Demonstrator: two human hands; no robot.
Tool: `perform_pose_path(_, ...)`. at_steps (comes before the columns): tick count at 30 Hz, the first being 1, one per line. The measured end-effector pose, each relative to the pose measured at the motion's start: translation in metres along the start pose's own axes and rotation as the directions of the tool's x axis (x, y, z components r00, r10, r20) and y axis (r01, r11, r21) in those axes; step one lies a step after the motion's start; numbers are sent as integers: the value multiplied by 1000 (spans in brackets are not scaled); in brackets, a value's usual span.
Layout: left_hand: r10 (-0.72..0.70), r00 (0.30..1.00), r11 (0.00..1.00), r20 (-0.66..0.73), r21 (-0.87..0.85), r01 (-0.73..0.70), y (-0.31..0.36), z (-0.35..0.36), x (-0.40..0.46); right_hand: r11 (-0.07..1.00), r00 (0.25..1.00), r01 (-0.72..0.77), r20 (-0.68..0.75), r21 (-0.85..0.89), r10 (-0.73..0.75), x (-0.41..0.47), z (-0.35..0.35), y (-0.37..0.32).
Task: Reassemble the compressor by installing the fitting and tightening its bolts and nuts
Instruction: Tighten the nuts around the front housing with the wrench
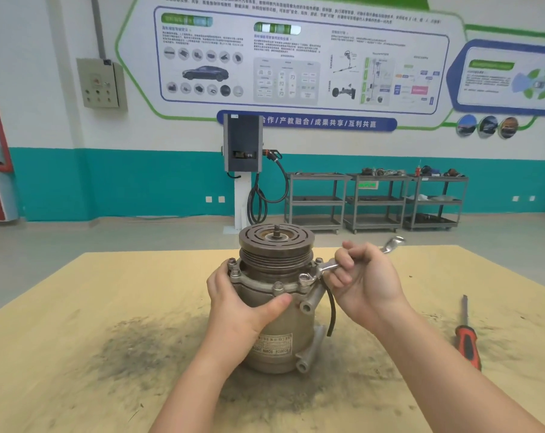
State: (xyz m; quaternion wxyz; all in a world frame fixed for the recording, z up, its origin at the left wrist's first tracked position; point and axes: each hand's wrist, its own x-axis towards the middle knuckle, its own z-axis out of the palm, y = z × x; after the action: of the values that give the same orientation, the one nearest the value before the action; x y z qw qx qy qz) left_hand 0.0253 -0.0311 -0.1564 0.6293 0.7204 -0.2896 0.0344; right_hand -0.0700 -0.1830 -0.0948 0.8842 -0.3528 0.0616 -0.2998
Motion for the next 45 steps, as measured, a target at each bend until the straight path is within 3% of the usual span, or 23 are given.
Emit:
perform_pose_path(8, 11, 1000, 1000, 8, -11, -11, -2, 0, 0, 989, 990, 128, -66, 72, -123, -9, -6, 13)
perform_pose_path(12, 6, 1000, 1000, 15, -11, -6, -3, -1, 0, 923, 923, 380, -34, -62, -382, -35, -8, 25)
perform_pose_path(17, 2, 1000, 1000, 8, -9, -2, -3, -1, 0, 635, 726, 675, 188, -376, -661, -65, -2, 47)
perform_pose_path(20, 1, 1000, 1000, 1, -15, -1, -4, 0, 0, 379, 592, 764, 333, -522, -734, -71, 7, 61)
perform_pose_path(27, -9, 1000, 1000, -7, -9, 9, -5, -2, 2, 93, 600, 724, 557, -684, -573, -78, 14, 59)
perform_pose_path(29, -2, 1000, 1000, -18, -6, 2, -6, -2, 3, 166, 622, 741, 571, -651, -536, -79, 18, 44)
perform_pose_path(31, 2, 1000, 1000, -23, -6, -2, -7, -2, 4, 388, 662, 732, 448, -560, -601, -76, 20, 23)
perform_pose_path(33, 1, 1000, 1000, -22, -10, -1, -7, -2, 4, 674, 788, 611, 238, -415, -567, -65, 19, 3)
perform_pose_path(35, 2, 999, 1000, -33, -14, -2, -6, 0, 4, 860, 904, 424, 70, -284, -423, -50, 14, -8)
perform_pose_path(39, 5, 999, 1000, -47, 11, -4, -6, 2, 3, 959, 970, 223, -59, -174, -236, -28, 6, -7)
perform_pose_path(45, 4, 999, 1000, -45, 3, -4, -5, 2, 2, 989, 999, 9, -33, -146, -14, -8, 5, -11)
